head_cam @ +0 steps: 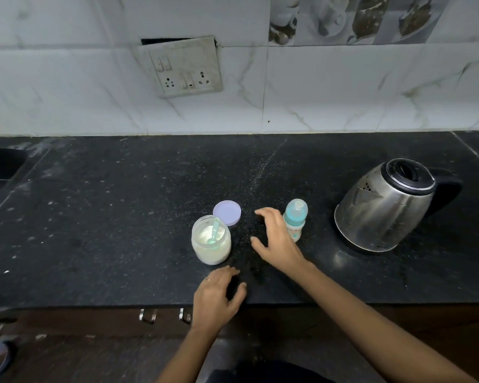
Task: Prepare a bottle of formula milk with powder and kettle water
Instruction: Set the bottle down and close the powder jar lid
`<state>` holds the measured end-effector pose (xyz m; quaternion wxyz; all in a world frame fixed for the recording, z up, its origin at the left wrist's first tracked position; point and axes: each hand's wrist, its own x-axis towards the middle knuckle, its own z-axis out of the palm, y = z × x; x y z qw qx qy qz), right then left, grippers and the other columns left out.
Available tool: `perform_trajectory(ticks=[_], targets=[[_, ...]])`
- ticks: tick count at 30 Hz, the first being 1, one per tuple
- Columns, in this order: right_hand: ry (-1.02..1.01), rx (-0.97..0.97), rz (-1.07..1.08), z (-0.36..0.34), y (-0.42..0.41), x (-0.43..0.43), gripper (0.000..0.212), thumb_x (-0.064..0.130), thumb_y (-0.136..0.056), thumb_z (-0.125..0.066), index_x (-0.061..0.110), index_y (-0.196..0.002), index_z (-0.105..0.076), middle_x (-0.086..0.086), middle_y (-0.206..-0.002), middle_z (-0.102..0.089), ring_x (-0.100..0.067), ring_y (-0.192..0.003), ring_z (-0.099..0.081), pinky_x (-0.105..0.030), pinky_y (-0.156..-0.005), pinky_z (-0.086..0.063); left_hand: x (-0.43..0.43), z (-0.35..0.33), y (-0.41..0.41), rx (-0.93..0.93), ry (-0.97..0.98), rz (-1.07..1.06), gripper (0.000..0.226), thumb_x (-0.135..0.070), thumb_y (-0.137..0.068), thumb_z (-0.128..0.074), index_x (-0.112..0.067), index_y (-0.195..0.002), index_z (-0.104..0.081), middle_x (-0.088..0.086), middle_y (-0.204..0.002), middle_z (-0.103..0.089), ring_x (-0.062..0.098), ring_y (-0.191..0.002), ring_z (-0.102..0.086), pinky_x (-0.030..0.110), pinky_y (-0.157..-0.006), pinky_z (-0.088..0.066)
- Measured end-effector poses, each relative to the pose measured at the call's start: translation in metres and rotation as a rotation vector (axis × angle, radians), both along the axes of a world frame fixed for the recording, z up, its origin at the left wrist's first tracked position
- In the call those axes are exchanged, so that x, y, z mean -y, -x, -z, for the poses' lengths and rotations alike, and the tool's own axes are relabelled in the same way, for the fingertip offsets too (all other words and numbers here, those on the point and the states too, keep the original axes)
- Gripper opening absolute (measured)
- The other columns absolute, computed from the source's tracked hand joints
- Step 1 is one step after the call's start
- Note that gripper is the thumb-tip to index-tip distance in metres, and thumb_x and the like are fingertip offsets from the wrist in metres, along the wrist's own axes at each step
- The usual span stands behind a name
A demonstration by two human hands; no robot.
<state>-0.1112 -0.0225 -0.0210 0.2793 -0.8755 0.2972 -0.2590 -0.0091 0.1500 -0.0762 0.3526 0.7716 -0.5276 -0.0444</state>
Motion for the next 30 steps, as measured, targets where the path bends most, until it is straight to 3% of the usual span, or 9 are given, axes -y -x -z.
perform_trajectory(ticks=[3,7,10,12,16,21,24,27,30], targets=[[-0.201,-0.257,-0.044,0.003,-0.044,0.02,0.089,0.022,-0.077,-0.075,0.007,-0.147,-0.021,-0.013,-0.147,-0.025,-0.026,-0.138,-0.026,-0.039,-0.113,-0.028,-0.016,-0.003,-0.014,-0.022,-0.033,-0.132,0.03,-0.047,-0.079,-0.056,-0.023,-0.095,-0.065,-0.01,-0.097,-0.066,0.01,-0.097,-0.06,0.024,-0.077,-0.05],[-0.327,-0.364,-0.082,0.013,-0.088,0.042,0.113,0.031,-0.071,-0.084,0.01,-0.152,-0.008,-0.013,-0.157,-0.016,-0.03,-0.145,-0.012,-0.043,-0.117,-0.02,-0.019,-0.012,-0.035,-0.201,-0.065,-0.298,0.051,-0.042,-0.075,-0.076,-0.021,-0.117,-0.054,-0.008,-0.114,-0.057,0.012,-0.108,-0.053,0.028,-0.085,-0.047],[-0.344,-0.418,-0.097,0.022,-0.106,0.051,0.114,0.035,-0.069,-0.085,0.023,-0.153,-0.009,-0.007,-0.159,-0.015,-0.032,-0.147,-0.001,-0.05,-0.117,-0.016,-0.008,-0.024,-0.05,-0.396,-0.036,-0.292,0.081,-0.039,-0.069,-0.082,-0.019,-0.136,-0.041,-0.011,-0.131,-0.045,0.006,-0.122,-0.043,0.024,-0.097,-0.037],[-0.315,-0.423,-0.081,0.024,-0.113,0.052,0.107,0.035,-0.069,-0.084,0.024,-0.152,-0.016,-0.01,-0.154,-0.027,-0.033,-0.146,-0.009,-0.049,-0.115,-0.023,-0.001,-0.03,-0.058,-0.455,-0.03,-0.259,0.095,-0.041,-0.065,-0.085,-0.019,-0.143,-0.034,-0.015,-0.136,-0.037,0.0,-0.126,-0.035,0.022,-0.101,-0.032],[-0.118,-0.47,-0.127,0.001,-0.11,0.053,0.104,0.028,-0.067,-0.084,0.021,-0.149,-0.021,-0.01,-0.137,-0.041,-0.032,-0.132,-0.029,-0.044,-0.106,-0.036,0.013,-0.038,-0.069,-0.511,-0.016,-0.193,0.104,-0.044,-0.059,-0.086,-0.023,-0.145,-0.033,-0.019,-0.142,-0.035,-0.003,-0.128,-0.034,0.018,-0.103,-0.028],[0.388,-0.967,-0.495,-0.066,-0.098,0.053,0.124,-0.001,-0.063,-0.079,0.033,-0.151,0.001,-0.011,-0.128,-0.04,-0.03,-0.118,-0.037,-0.04,-0.089,-0.044,0.029,-0.05,-0.076,-0.6,-0.018,-0.06,0.086,-0.041,-0.053,-0.088,-0.049,-0.125,-0.043,-0.023,-0.129,-0.053,-0.007,-0.117,-0.049,0.02,-0.097,-0.04],[0.245,-0.949,-0.611,-0.094,-0.098,0.04,0.126,0.0,-0.062,-0.08,0.04,-0.149,0.004,-0.005,-0.122,-0.041,-0.024,-0.115,-0.037,-0.041,-0.084,-0.048,0.036,-0.051,-0.08,-0.629,-0.028,-0.04,0.085,-0.045,-0.049,-0.087,-0.051,-0.122,-0.044,-0.023,-0.124,-0.056,-0.007,-0.113,-0.051,0.019,-0.092,-0.042],[0.075,-0.754,-0.707,-0.105,-0.109,0.031,0.118,0.008,-0.063,-0.081,0.045,-0.144,-0.004,0.001,-0.118,-0.044,-0.02,-0.114,-0.036,-0.039,-0.086,-0.046,0.04,-0.049,-0.085,-0.66,-0.051,-0.027,0.089,-0.04,-0.051,-0.089,-0.05,-0.125,-0.041,-0.022,-0.121,-0.057,-0.007,-0.11,-0.053,0.016,-0.086,-0.043],[0.078,-0.71,-0.768,-0.098,-0.121,0.026,0.101,0.02,-0.063,-0.081,0.036,-0.141,-0.019,0.003,-0.121,-0.048,-0.018,-0.114,-0.036,-0.039,-0.088,-0.045,0.046,-0.045,-0.09,-0.707,-0.059,-0.031,0.089,-0.033,-0.053,-0.091,-0.044,-0.127,-0.043,-0.02,-0.118,-0.058,-0.006,-0.108,-0.054,0.013,-0.079,-0.043]])
